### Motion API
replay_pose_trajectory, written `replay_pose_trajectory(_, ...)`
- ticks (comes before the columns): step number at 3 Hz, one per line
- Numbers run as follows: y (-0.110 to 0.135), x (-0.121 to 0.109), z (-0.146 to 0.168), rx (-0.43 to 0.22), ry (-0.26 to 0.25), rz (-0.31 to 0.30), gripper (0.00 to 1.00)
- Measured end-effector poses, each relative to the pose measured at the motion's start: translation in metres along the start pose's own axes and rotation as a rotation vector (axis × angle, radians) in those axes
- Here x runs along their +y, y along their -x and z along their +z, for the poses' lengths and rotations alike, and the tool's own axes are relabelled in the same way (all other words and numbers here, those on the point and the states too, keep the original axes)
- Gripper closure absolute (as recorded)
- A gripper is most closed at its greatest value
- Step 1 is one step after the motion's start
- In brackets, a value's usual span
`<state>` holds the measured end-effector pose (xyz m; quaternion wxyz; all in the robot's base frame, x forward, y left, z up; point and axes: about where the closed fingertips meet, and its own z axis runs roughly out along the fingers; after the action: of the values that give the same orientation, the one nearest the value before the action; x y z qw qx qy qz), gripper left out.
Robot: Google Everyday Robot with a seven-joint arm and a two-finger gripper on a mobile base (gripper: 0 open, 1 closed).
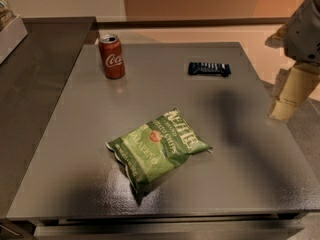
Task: Move rxbar blueberry near green jalapeno chip bag
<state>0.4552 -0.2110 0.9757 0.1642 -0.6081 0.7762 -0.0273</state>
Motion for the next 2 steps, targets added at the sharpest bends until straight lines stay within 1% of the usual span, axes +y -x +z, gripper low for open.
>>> replay_pose_trajectory(1, 0.02, -0.028, 0.022, -0.042, 0.033, -0.021, 0.0)
replay_pose_trajectory(2, 0.043, -0.063, 0.059, -0.097, 0.074, -0.04, 0.0)
